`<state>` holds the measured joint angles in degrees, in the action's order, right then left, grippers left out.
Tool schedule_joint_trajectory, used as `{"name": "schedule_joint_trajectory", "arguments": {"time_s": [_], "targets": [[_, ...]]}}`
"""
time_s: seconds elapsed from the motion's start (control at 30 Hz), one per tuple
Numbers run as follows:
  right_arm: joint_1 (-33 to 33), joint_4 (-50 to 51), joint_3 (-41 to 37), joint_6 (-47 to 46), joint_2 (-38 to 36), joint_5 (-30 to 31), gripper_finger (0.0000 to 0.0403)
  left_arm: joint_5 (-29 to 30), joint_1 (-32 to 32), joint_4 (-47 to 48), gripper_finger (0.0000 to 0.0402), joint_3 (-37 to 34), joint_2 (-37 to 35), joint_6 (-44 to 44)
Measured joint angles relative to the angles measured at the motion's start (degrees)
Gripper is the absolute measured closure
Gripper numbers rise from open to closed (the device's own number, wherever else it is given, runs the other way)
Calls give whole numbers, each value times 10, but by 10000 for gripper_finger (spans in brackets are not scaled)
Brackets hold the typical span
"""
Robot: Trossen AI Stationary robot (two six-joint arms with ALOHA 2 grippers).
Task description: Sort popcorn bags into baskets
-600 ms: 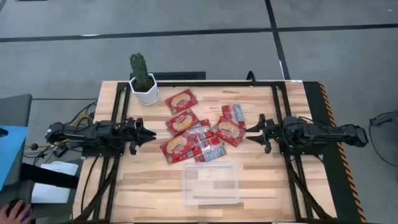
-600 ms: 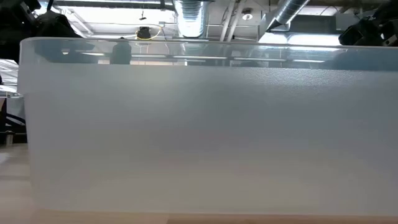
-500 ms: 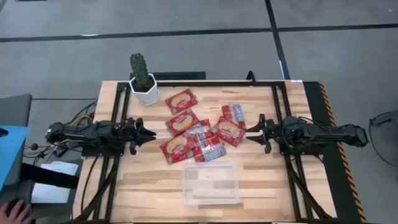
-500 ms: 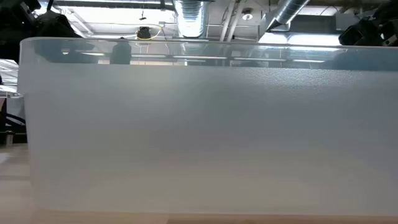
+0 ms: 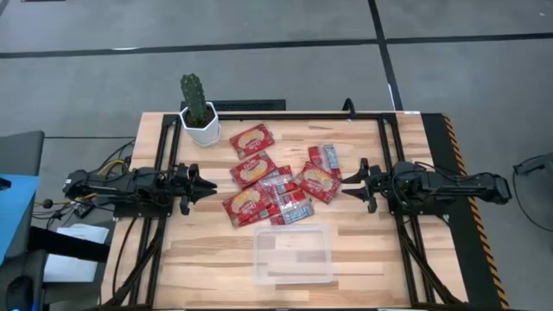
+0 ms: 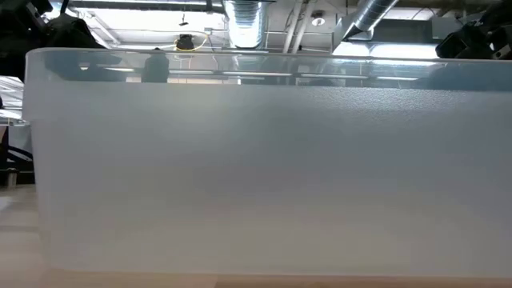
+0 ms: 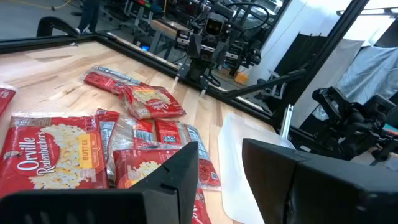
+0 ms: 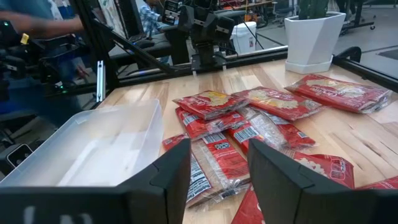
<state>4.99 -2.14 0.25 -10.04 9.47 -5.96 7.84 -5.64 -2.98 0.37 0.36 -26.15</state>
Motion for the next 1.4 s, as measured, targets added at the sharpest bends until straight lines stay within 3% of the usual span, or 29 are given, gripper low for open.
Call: {"name": "schedule_joint_trajectory", "arguments": {"time_s": [0.83, 1.27, 1.4], "targets": [[0, 0, 0, 0, 0, 0, 219, 1, 0, 0, 287, 0, 0, 0], [0, 0, 0, 0, 0, 0, 224, 24, 0, -6, 287, 0, 0, -19], [0, 0, 0, 0, 0, 0, 220, 61, 0, -8, 287, 0, 0, -19]]}}
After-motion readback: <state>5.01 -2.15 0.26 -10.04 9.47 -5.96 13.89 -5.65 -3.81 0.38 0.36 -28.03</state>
